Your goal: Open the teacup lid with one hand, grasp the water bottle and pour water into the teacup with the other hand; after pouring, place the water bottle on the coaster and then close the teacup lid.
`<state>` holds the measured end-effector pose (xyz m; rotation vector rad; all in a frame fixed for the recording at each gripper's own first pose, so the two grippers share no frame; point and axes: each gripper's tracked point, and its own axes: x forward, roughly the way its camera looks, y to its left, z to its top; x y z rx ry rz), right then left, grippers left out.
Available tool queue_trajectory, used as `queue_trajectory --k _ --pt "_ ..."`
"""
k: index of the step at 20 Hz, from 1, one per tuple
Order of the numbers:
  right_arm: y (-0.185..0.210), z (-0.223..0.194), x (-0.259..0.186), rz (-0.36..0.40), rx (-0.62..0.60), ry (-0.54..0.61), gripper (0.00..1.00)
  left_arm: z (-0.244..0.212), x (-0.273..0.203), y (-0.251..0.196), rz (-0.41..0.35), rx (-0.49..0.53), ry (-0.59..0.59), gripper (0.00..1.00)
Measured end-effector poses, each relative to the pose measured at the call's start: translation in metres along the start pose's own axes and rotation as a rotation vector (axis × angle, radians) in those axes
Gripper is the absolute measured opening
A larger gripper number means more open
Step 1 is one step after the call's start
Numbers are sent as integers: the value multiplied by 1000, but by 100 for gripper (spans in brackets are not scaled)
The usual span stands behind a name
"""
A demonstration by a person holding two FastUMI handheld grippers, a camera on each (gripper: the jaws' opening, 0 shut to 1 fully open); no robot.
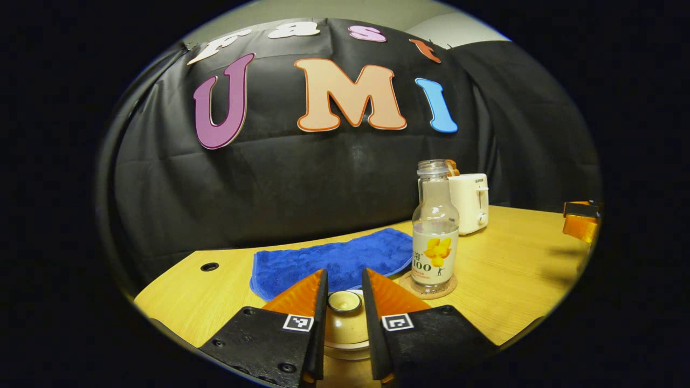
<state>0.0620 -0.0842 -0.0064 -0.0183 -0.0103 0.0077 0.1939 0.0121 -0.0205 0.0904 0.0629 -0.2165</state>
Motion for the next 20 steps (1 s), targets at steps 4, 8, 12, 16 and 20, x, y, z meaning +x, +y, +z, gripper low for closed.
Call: queue_trajectory --k 4,8,12,16,20 --pt "-1 -1 0 -6 0 0 93 1 -3 4 31 -1 -15 67" --pt "-3 0 0 -17 0 -1 93 5 -9 6 67 28 -28 97" --pt "-5 -4 -4 -27 0 -2 93 6 -26 3 89 28 -44 97" --pt "-10 -3 -6 -56 -1 -4 99 4 -51 4 132 -67 -53 97" --pt "-2 -4 -15 -58 0 -4 99 4 -84 -1 185 -105 -57 96"
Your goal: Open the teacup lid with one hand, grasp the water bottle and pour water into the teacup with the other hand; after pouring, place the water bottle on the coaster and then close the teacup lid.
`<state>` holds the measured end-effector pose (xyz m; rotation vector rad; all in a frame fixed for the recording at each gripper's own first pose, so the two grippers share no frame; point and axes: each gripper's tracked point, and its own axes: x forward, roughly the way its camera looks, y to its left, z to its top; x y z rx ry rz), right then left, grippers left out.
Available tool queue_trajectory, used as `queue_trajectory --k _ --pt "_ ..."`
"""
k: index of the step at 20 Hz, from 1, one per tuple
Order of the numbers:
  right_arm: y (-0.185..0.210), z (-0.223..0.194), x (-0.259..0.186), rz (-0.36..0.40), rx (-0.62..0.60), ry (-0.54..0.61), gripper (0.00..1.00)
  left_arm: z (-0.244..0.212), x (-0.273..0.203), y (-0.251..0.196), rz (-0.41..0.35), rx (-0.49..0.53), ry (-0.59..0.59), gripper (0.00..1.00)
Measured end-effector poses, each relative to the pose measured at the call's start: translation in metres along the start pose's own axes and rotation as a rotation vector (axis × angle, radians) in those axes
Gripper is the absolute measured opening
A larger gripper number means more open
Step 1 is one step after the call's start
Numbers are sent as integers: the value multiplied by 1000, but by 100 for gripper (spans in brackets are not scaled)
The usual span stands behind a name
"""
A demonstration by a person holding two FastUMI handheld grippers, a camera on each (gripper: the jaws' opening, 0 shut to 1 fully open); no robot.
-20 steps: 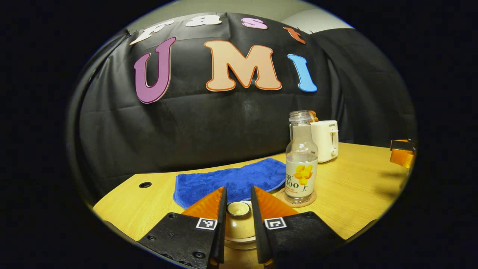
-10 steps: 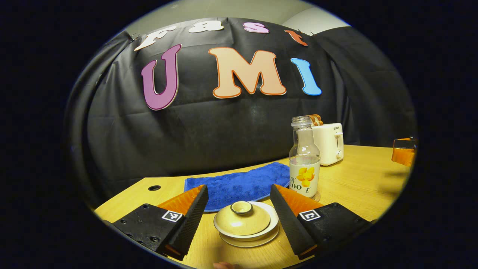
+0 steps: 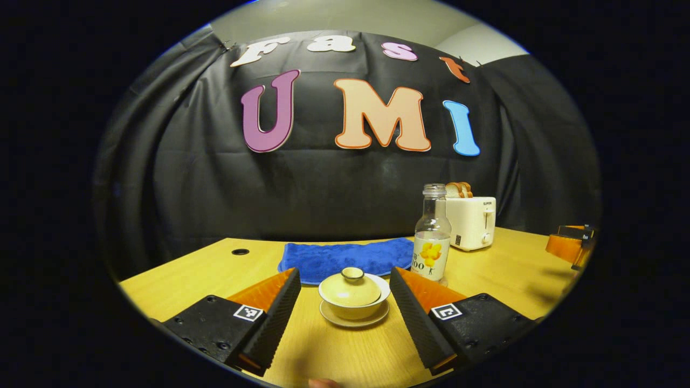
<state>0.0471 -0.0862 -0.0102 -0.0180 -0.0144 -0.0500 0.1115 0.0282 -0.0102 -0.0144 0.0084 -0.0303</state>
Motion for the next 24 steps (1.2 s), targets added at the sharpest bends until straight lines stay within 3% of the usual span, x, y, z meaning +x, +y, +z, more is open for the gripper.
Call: queue_trajectory --k 2,4,12,24 --pt "7 0 -10 7 1 -1 93 0 -20 -3 18 3 -3 96" --pt "14 0 -18 10 2 -1 99 1 -42 -10 28 7 -4 96" --pt "40 5 -52 54 5 2 99 3 -116 -27 75 9 -10 97" --pt "44 0 -91 59 6 4 98 4 -163 -34 108 12 -26 96"
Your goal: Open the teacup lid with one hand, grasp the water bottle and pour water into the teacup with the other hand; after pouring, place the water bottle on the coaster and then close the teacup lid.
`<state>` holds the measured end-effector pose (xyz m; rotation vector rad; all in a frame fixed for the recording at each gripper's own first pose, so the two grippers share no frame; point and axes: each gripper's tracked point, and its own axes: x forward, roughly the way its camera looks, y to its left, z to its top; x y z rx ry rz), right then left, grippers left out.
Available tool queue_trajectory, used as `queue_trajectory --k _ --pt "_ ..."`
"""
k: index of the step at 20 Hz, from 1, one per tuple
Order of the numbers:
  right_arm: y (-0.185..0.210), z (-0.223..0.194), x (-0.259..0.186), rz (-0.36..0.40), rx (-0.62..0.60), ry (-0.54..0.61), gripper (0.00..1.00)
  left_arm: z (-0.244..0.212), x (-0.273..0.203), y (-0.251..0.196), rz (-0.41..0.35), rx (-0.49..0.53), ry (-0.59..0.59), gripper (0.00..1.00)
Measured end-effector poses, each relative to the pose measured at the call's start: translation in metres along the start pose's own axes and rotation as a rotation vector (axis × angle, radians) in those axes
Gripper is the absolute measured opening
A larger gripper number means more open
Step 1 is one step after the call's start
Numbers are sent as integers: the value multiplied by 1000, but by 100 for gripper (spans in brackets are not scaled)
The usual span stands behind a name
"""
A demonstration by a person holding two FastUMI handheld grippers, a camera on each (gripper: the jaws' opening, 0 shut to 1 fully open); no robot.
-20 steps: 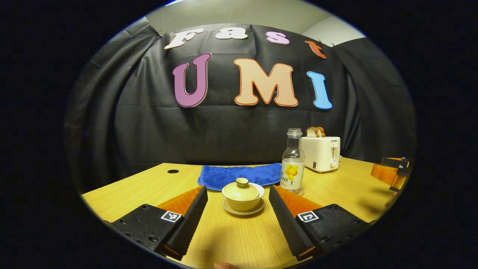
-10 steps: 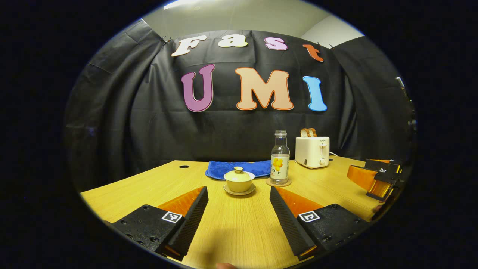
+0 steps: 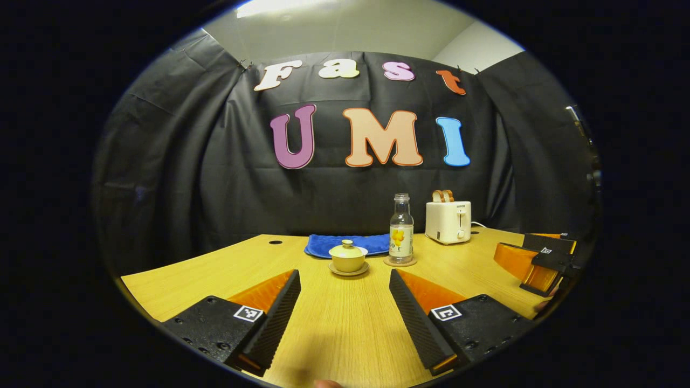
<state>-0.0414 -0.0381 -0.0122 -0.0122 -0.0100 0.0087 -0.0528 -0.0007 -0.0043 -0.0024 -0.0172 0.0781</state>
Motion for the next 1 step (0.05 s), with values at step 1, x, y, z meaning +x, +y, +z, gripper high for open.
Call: queue_trajectory --k 1 --pt "0 0 1 0 1 3 98 -2 0 0 -1 0 14 96"
